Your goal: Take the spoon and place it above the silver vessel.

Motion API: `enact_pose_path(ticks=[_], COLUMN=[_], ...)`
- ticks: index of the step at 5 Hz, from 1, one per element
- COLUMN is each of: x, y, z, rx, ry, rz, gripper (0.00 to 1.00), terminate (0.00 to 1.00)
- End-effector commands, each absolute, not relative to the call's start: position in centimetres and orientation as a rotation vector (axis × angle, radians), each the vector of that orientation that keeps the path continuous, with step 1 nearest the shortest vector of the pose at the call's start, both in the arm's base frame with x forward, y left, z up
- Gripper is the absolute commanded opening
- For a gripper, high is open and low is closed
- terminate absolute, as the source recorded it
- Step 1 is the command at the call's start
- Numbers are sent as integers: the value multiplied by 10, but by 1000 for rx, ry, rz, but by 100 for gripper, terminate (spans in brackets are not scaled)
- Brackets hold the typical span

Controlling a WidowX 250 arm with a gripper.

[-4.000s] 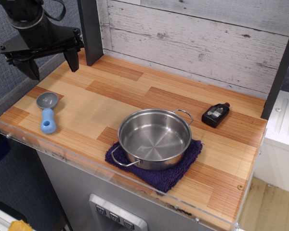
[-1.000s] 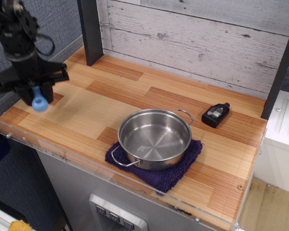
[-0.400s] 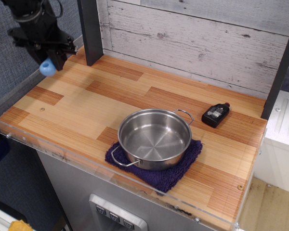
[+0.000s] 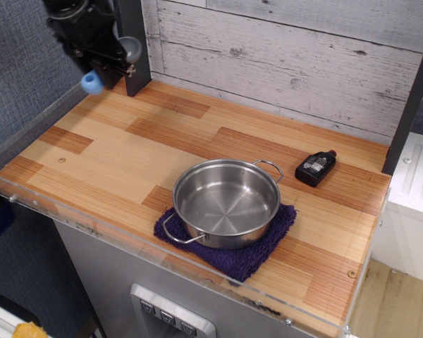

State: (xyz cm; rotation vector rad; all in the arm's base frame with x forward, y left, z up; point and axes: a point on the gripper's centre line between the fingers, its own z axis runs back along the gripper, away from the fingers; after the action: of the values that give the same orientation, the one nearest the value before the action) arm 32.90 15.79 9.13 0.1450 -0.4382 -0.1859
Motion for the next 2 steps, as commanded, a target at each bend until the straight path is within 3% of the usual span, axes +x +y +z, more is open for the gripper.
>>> enact_pose_path(ticks=[1,2], x=[336,346], y=[112,84], z=[96,90], rx=[104,72], ry=[-515,-499], rz=[-530,-722], gripper=[0,0], terminate=[0,0])
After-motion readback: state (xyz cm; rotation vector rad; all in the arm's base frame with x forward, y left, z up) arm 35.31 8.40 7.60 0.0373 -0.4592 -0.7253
